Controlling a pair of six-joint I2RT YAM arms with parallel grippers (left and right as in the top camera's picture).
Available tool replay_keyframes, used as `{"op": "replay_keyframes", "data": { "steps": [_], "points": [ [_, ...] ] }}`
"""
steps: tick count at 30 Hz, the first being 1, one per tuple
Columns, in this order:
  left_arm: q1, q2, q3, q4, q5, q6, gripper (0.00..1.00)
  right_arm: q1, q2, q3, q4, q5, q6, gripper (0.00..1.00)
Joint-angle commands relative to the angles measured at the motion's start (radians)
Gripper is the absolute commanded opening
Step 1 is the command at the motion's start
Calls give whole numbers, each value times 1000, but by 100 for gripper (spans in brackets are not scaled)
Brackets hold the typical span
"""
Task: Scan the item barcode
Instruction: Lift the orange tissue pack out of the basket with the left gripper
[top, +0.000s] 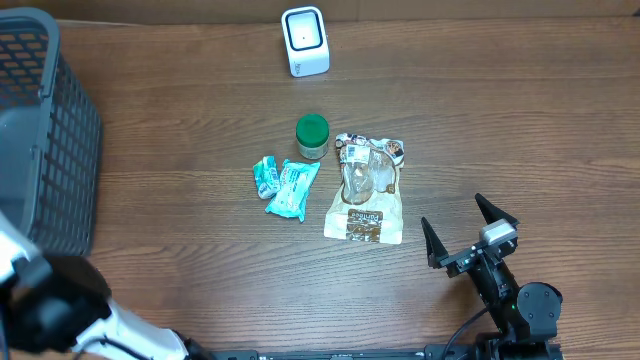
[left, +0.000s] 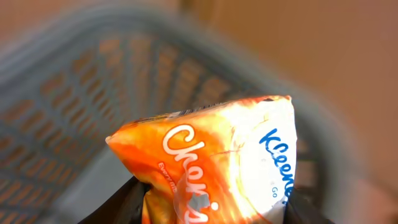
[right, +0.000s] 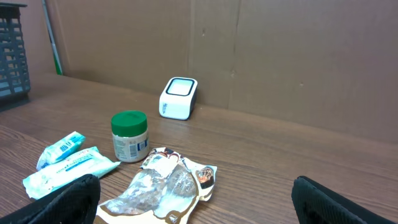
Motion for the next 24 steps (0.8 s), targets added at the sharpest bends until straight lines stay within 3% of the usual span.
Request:
{"op": "replay_keyframes", "data": {
  "steps": [1, 6, 14, 24],
  "points": [
    [-29, -114, 18, -10, 208, -48, 42, -1, -12, -12, 6, -5, 7, 100],
    [-106, -215, 18, -110, 280, -41, 47, -1, -12, -12, 6, -5, 7, 100],
    [-360, -220, 14, -369, 261, 98, 47, -1, -12, -12, 6, -5, 7, 100],
    [-671, -26, -55, -592, -41, 149, 48, -1, -12, -12, 6, -5, 7, 100]
  ]
}}
